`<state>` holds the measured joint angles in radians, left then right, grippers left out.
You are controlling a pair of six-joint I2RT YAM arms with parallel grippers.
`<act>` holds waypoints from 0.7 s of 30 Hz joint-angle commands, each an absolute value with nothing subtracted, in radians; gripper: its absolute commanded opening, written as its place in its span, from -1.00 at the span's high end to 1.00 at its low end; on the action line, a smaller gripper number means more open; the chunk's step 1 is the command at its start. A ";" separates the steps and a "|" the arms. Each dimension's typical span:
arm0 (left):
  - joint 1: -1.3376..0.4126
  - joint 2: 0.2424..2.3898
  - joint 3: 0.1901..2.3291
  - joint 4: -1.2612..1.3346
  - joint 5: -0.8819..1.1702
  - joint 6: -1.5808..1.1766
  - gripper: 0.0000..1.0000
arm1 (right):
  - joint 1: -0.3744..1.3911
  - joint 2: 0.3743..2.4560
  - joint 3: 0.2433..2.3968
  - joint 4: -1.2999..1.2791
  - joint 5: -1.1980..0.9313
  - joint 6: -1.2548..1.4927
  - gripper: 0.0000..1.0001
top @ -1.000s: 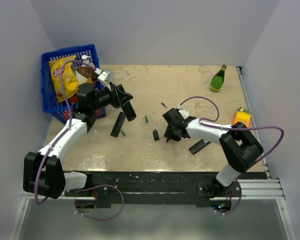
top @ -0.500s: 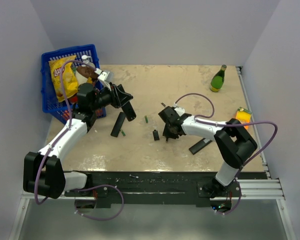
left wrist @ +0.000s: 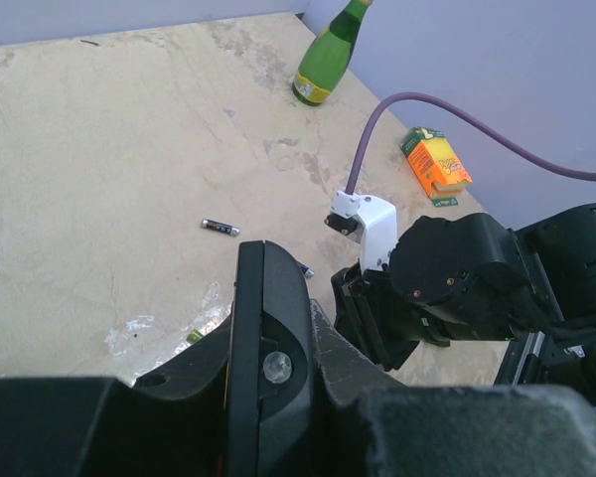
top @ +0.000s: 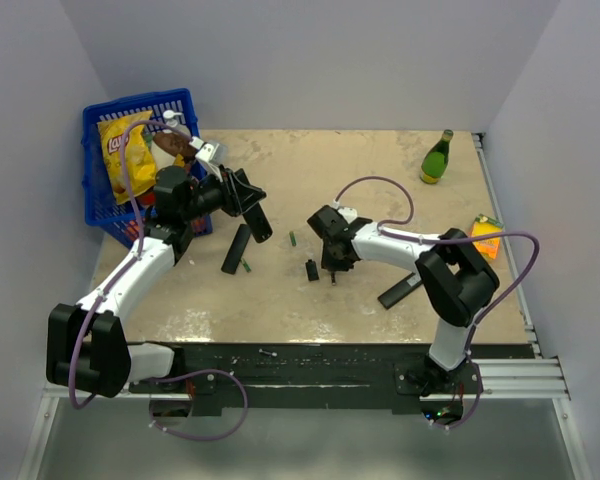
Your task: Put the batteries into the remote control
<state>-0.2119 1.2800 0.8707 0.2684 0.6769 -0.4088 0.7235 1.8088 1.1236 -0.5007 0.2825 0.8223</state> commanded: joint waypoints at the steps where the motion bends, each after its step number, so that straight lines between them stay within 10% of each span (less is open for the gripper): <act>1: -0.216 1.276 0.879 0.308 0.687 -0.403 1.00 | 0.732 1.864 1.141 -0.624 0.319 0.729 0.49; 21: -0.218 1.298 0.865 0.351 0.724 -0.448 1.00 | 0.768 1.791 1.196 -0.641 0.383 0.626 0.98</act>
